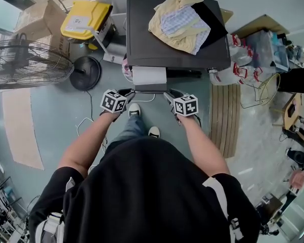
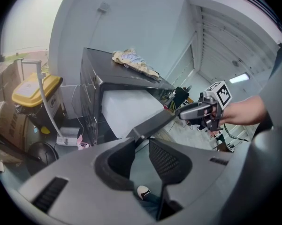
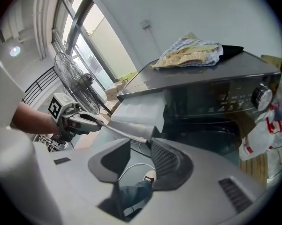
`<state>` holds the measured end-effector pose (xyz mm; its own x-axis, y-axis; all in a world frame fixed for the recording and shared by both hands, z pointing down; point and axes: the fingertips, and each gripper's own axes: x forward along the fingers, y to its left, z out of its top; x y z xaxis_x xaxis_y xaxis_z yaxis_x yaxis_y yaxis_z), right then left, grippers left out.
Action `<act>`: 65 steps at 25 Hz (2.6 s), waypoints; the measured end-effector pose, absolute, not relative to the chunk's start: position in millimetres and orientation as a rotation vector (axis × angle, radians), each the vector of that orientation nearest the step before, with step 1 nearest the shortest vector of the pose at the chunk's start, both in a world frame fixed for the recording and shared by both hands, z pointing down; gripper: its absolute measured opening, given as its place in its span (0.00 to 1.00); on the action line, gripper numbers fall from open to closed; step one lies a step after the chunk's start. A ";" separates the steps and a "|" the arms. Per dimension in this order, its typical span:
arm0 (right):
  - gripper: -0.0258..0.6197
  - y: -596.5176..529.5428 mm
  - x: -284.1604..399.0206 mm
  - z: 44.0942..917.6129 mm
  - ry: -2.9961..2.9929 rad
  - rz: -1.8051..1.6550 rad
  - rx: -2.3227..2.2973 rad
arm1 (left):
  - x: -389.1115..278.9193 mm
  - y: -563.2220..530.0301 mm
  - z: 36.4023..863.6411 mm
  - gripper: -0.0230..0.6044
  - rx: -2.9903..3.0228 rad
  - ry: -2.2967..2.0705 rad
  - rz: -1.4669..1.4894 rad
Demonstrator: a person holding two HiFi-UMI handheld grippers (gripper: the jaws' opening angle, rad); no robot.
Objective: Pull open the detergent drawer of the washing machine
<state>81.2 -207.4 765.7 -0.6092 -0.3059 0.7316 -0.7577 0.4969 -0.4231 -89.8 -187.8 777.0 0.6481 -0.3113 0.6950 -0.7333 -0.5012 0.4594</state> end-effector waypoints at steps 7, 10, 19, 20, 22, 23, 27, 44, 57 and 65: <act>0.25 -190.8 82.7 767.1 -2.155 1.018 0.851 | -88.0 -172.5 778.2 0.19 2.082 -0.798 0.703; 0.25 -182.7 85.1 766.8 -2.153 1.025 0.851 | -86.4 -164.4 778.8 0.19 2.078 -0.796 0.707; 0.25 -155.6 87.2 764.9 -2.155 1.046 0.831 | -81.3 -137.0 780.7 0.19 2.073 -0.777 0.719; 0.25 -152.1 87.7 764.5 -2.155 1.046 0.829 | -80.5 -133.5 780.7 0.19 2.073 -0.773 0.721; 0.25 -144.8 88.8 763.9 -2.152 1.046 0.822 | -79.4 -126.6 780.1 0.19 2.074 -0.763 0.728; 0.25 -141.4 89.6 763.7 -2.150 1.046 0.819 | -79.1 -123.2 779.5 0.19 2.073 -0.760 0.730; 0.25 -129.0 93.0 763.1 -2.146 1.045 0.811 | -76.1 -110.7 779.3 0.19 2.069 -0.757 0.725; 0.25 -102.1 99.1 768.6 -2.155 1.068 0.803 | -69.9 -83.5 782.4 0.20 2.061 -0.791 0.722; 0.26 -99.6 100.5 773.6 -2.129 1.055 0.832 | -69.7 -80.6 785.8 0.20 2.056 -0.791 0.719; 0.26 -99.0 104.3 779.3 -2.120 1.058 0.860 | -69.2 -79.7 791.6 0.21 2.049 -0.781 0.733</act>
